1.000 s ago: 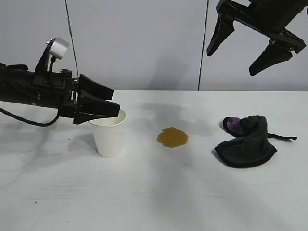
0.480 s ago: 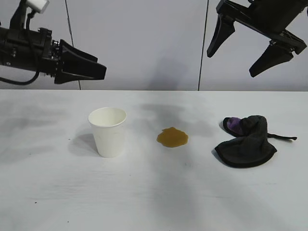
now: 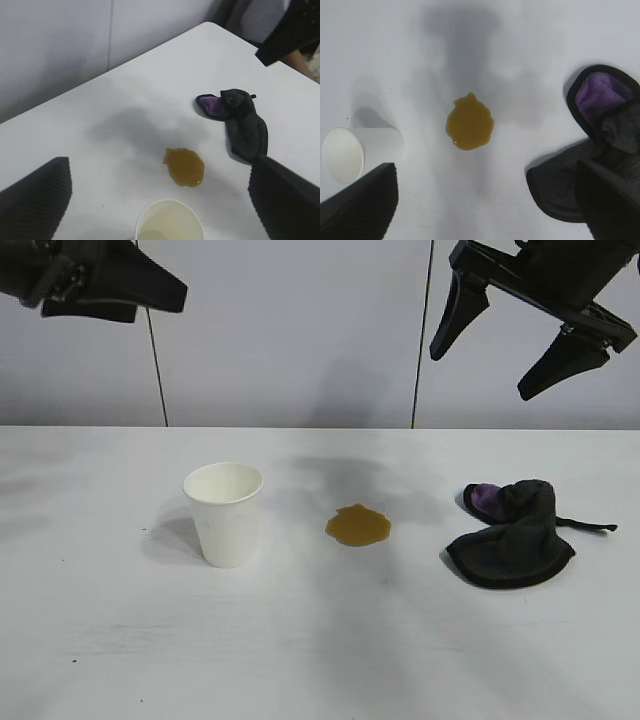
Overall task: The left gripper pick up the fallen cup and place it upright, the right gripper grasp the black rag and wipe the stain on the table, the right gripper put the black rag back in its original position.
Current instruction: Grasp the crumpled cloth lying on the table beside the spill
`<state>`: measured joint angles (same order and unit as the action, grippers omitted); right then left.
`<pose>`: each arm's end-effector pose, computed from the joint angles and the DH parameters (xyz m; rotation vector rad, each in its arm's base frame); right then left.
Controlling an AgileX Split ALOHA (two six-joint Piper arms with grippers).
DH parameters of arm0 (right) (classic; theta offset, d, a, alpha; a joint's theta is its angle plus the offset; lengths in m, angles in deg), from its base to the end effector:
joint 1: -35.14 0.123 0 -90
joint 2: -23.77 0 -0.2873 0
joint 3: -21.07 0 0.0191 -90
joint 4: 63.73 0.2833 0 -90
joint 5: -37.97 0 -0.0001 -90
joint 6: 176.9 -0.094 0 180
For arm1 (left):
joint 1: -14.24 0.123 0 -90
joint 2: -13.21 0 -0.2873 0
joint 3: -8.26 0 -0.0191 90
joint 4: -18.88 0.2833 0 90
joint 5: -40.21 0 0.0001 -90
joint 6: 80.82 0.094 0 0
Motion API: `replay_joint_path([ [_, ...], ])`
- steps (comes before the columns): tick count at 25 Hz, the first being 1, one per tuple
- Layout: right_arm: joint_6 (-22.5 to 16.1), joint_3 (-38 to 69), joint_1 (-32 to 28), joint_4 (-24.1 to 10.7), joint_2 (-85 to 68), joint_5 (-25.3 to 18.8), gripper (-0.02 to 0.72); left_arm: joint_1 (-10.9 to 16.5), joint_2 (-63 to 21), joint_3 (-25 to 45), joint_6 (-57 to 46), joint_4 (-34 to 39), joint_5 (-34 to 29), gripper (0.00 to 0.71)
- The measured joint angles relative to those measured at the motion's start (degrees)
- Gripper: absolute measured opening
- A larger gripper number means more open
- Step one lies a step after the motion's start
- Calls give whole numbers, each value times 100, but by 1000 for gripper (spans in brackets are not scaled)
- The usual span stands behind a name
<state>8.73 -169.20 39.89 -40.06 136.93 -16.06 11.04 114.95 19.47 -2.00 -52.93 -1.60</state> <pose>0.4276 0.0662 0.2623 -0.0064 2.6951 0.5185 0.3797 -0.0809 0.2661 0.6512 2.0446 -0.6689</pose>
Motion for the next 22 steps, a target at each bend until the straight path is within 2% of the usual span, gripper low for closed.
replay_joint_path([
  [3, 23, 0, 0, 0, 0, 0, 660, -6, -332, 0, -1285, 892, 267, 693],
  [6, 67, 0, 0, 0, 0, -5, 660, -86, -481, -129, -2655, 1701, 266, 693],
  [9, 112, 0, 0, -4, -5, -5, 660, -347, -481, -482, -3724, 2407, 254, 693],
  [12, 131, 0, 0, -4, -18, -5, 660, -803, -481, -781, -4436, 2973, 273, 693],
  [15, 151, 7, 0, -4, -114, -12, 660, -1030, -448, -827, -5098, 3358, 266, 693],
  [17, 179, 7, 0, -4, -189, -12, 660, -1035, -285, -836, -5472, 3446, 230, 693],
  [22, 218, 7, 0, -11, -221, -93, 660, -1035, 398, -836, -5617, 3321, 106, 693],
])
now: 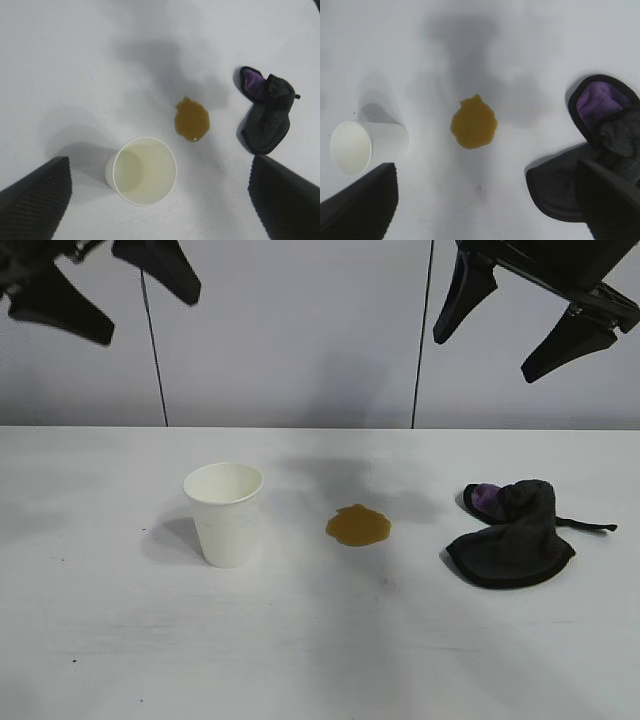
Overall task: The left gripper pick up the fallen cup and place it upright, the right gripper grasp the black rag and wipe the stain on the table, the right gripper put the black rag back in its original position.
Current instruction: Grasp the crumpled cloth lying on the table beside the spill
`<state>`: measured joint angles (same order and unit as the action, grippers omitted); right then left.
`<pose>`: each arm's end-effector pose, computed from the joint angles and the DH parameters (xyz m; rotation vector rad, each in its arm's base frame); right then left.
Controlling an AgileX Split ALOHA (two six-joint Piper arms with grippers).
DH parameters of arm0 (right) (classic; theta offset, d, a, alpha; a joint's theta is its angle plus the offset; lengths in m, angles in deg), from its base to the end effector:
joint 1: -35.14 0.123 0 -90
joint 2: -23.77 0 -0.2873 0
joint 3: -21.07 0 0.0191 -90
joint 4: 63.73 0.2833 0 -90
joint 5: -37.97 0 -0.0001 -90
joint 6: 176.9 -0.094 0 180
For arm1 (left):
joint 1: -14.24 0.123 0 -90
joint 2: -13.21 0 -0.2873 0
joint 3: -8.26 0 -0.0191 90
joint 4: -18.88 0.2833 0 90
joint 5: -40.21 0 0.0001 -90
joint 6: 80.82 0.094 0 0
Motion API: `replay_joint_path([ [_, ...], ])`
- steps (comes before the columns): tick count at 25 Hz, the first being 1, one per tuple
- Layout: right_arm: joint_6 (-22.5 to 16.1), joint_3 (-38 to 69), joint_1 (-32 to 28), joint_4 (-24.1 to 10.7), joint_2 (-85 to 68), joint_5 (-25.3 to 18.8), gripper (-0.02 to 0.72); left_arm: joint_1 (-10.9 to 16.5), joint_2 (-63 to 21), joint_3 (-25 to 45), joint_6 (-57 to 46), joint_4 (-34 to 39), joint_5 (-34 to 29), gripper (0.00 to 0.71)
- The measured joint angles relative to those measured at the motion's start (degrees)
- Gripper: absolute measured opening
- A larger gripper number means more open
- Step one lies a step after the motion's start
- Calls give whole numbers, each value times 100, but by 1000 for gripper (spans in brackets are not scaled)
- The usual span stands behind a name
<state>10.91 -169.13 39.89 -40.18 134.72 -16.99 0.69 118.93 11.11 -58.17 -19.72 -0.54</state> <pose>0.4204 0.0658 0.2778 -0.0716 2.6679 0.5070 0.3844 -0.1321 0.2593 0.2896 2.4850 -0.6833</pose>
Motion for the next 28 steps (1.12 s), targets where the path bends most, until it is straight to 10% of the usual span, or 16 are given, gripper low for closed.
replay_joint_path([
  [28, 373, 0, 0, -98, 83, -61, 660, 0, 138, 0, -227, 809, -287, 693],
])
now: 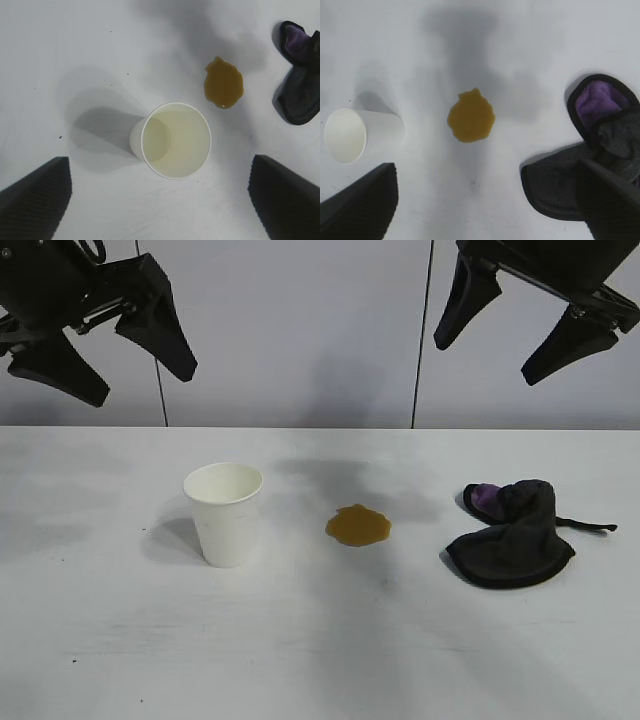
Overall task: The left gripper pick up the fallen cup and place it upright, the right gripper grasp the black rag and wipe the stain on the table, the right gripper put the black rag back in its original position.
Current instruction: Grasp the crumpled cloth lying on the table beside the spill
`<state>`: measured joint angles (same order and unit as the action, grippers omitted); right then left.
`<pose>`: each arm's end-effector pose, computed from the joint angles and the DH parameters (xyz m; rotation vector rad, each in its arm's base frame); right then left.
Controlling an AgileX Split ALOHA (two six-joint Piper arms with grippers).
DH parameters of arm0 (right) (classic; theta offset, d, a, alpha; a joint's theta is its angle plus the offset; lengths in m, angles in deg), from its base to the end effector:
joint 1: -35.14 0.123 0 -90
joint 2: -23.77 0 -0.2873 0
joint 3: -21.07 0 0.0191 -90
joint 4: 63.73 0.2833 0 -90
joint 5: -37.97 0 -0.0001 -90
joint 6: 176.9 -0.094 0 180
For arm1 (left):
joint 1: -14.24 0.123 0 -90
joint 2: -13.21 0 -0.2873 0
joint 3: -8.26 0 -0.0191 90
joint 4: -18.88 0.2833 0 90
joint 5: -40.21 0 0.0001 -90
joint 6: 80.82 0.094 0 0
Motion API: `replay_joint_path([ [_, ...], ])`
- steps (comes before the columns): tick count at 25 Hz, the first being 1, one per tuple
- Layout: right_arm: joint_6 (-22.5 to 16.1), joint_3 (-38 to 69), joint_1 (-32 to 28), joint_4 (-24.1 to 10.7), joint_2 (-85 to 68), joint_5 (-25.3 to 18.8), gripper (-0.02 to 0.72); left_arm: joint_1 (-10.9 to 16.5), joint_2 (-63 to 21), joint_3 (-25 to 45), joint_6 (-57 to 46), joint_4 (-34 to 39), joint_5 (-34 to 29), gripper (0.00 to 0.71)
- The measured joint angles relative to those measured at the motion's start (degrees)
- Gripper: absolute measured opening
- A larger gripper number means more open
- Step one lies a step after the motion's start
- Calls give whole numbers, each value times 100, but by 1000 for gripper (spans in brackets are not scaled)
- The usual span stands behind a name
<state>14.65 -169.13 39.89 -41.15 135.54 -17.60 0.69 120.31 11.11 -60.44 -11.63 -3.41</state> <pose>0.4216 0.0649 0.2709 -0.1688 2.6833 0.4695 0.3832 -0.1263 0.2431 0.3746 2.5826 -0.5678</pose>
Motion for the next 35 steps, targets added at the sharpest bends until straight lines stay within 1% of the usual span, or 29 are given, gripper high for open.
replay_joint_path([
  [1, -16, 0, 0, -149, 42, -5, 660, 0, 0, 0, 0, 13, 0, 693],
  [2, -137, 0, 0, -333, 89, -25, 660, 0, 0, 0, -5, 13, -2, 693],
  [3, -312, 0, 0, -649, 131, -69, 660, 0, 0, 0, -5, 13, -2, 693],
  [6, -1099, 66, 0, -1732, 196, -208, 645, 0, 0, 0, -5, 18, -2, 693],
  [7, -1229, 127, -4, -2001, 196, -195, 628, 0, 0, 0, -5, 18, -7, 693],
  [8, -1317, 228, -12, -2155, 196, -139, 615, 0, 0, 0, -5, 18, -7, 693],
  [9, -1345, 362, -14, -2200, 196, -34, 605, 0, 0, 0, -5, 18, -7, 693],
  [12, -1345, 850, -14, -2192, 196, 526, 596, 0, 0, 0, -5, 18, -7, 693],
  [15, -1508, 1303, -18, -2192, 226, 1133, 595, 0, 0, 0, -5, 30, -2, 693],
  [17, -1621, 1418, -18, -2192, 372, 1295, 594, 0, 0, 0, -5, 30, 18, 693],
  [21, -1721, 1438, -18, -2103, 754, 1641, 583, 0, 0, 0, -5, 30, 55, 693],
  [24, -1775, 1438, -18, -2027, 1001, 1857, 525, 0, 0, 0, -5, 30, 65, 693],
  [26, -1794, 1438, -18, -1962, 1126, 1979, 463, 0, 0, 0, -5, 30, 78, 693],
  [27, -1835, 1438, -18, -1931, 1181, 2018, 403, 0, 0, 0, -5, 30, 91, 693],
  [28, -1894, 1438, -18, -1908, 1209, 2069, 338, 0, 0, 0, -5, 30, 98, 693],
  [30, -1998, 1438, -18, -1889, 1226, 2106, 162, 0, 0, 0, -5, 30, 143, 693],
  [31, -2034, 1438, -18, -1889, 1226, 2112, 107, 0, 0, 0, -5, 30, 164, 693],
  [32, -2049, 1438, -18, -1902, 1226, 2117, 66, 0, 0, 0, -5, 30, 169, 693],
  [33, -2049, 1438, -18, -1930, 1226, 2116, 41, 0, 0, 0, -5, 30, 169, 693],
  [35, -2054, 1438, -18, -1967, 1226, 2116, 22, 0, 0, 0, -5, 30, 181, 693],
])
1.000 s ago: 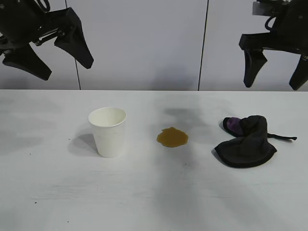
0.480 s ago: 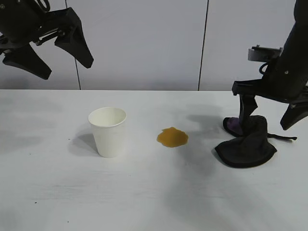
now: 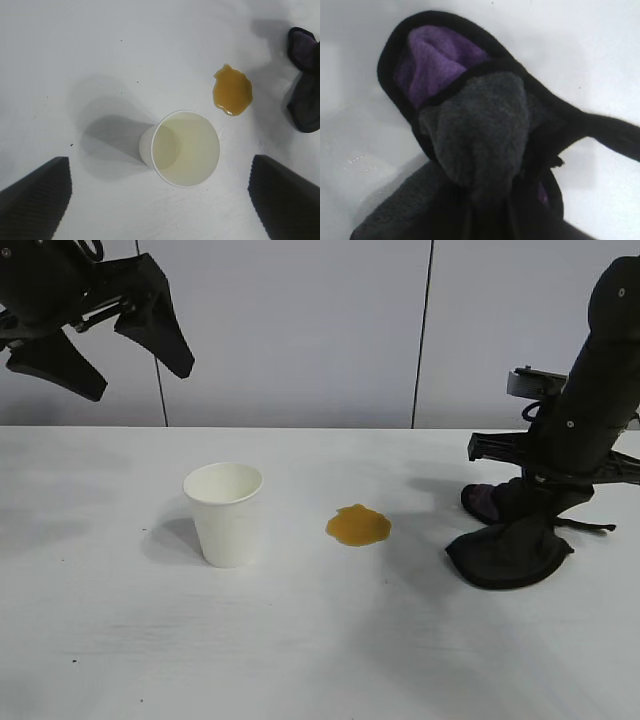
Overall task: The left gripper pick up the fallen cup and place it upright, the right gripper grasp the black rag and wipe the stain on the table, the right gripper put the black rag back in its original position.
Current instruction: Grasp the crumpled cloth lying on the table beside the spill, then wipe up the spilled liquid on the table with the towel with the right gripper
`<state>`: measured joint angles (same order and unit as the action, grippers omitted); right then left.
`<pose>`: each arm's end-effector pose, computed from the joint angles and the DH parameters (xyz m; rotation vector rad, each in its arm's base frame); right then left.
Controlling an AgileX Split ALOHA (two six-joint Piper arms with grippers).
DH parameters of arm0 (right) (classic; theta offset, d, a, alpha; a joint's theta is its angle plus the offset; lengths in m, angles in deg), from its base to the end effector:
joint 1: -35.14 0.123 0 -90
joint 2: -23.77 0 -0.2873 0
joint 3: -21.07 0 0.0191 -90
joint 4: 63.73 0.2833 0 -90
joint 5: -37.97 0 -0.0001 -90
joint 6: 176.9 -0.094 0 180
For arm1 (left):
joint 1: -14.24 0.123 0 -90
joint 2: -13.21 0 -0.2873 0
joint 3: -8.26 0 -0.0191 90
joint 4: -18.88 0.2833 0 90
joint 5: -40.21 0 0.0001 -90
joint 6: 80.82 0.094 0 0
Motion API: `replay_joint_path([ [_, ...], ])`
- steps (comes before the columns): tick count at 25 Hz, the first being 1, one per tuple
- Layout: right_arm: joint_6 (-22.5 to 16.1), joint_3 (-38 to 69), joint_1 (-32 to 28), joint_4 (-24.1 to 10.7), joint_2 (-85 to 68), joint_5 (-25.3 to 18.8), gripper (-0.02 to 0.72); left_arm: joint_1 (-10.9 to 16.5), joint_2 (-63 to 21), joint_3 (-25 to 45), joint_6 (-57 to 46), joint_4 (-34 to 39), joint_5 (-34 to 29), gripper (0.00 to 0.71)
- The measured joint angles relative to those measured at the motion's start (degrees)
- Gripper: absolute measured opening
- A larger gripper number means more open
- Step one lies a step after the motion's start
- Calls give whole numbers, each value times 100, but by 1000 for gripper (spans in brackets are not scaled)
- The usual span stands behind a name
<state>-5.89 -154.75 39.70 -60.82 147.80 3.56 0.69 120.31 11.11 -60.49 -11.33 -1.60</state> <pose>0.4217 0.0363 0.1112 0.1631 2.8382 0.1008 0.3859 -0.1255 0.2440 0.3629 2.5572 -0.5494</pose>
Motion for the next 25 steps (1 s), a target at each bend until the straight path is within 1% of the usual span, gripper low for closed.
replay_joint_path([
  [3, -7, 0, 0, 23, 0, -5, 18, 0, 0, 0, 0, 0, 5, 693],
  [6, 35, -85, 81, 209, 0, -58, 16, 0, 0, 0, 0, 0, 5, 693],
  [9, 116, -378, 361, 345, 0, -215, 16, 0, 0, 0, -4, 0, 5, 693],
  [14, 136, -1069, 1049, 481, 0, -466, 13, 0, 0, 0, -4, 0, 5, 693],
  [17, 136, -1255, 1441, 505, 0, -440, 13, 0, 0, 0, -4, 0, 5, 693],
  [20, 136, -1266, 1732, 520, 57, -319, 13, 0, 0, 0, -4, 0, 6, 693],
  [25, 154, -1281, 1856, 563, 510, -204, 13, 0, 0, 0, -4, 0, 6, 693],
])
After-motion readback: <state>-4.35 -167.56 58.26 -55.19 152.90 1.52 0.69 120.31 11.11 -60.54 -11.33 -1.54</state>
